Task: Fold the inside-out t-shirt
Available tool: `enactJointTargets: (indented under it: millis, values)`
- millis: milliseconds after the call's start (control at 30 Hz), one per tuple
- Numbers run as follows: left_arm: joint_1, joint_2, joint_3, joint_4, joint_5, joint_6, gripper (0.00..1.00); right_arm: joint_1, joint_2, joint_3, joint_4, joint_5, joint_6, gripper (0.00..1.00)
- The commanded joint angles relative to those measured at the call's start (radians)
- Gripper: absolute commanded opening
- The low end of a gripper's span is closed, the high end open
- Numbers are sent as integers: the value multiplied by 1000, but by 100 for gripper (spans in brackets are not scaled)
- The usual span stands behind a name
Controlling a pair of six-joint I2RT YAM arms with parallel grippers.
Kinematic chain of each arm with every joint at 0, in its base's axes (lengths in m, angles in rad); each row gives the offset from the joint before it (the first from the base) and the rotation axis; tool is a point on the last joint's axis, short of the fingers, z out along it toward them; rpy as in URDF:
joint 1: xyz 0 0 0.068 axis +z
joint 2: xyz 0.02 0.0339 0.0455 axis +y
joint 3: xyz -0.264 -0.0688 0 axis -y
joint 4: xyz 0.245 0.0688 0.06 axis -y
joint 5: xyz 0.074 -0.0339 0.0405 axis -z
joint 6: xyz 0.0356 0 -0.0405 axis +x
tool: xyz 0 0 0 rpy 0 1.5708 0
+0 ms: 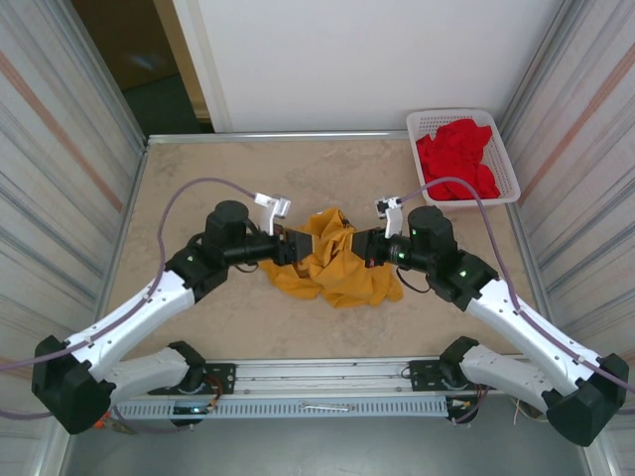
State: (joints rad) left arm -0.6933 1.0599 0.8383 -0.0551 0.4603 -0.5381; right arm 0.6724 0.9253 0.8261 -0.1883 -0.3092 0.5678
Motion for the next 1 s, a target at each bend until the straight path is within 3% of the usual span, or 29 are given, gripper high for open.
enactJointTargets:
  millis: [0, 167, 367, 433, 533, 567, 667, 700, 767, 800, 867, 967]
  values:
    - [-75, 11, -24, -2, -132, 27, 50, -6, 1, -7, 32, -7, 17, 0]
    - [-128, 83, -14, 21, -174, 24, 50, -6, 3, -6, 33, 2, 22, 0]
    - [-132, 133, -9, 34, -221, 30, 48, -5, 0, -1, 33, 5, 23, 0]
    - [-132, 145, -3, 44, -221, 32, 39, -6, -1, -2, 35, 4, 24, 0]
    - [-130, 160, 25, 40, -213, 45, 7, -6, 4, -6, 35, 8, 24, 0]
    - [-128, 158, 40, 32, -194, 53, 0, -9, 8, -8, 35, 13, 24, 0]
    - [-98, 137, 104, 7, -64, 58, 0, -31, 39, -13, 40, 40, 25, 0]
    - [-84, 131, 122, 9, -13, 50, 0, -45, 57, -9, 35, 60, 26, 3]
    - [-39, 119, 152, 49, 127, -6, 0, -82, 127, 8, 4, 102, 40, 42]
    - [-19, 118, 162, 81, 198, -41, 0, -94, 147, 15, -5, 109, 48, 52]
    - [30, 125, 175, 148, 317, -128, 0, -98, 163, 14, -12, 130, 63, 59]
    - [73, 130, 159, 283, 407, -253, 0, -78, 132, -20, 0, 159, 88, 60]
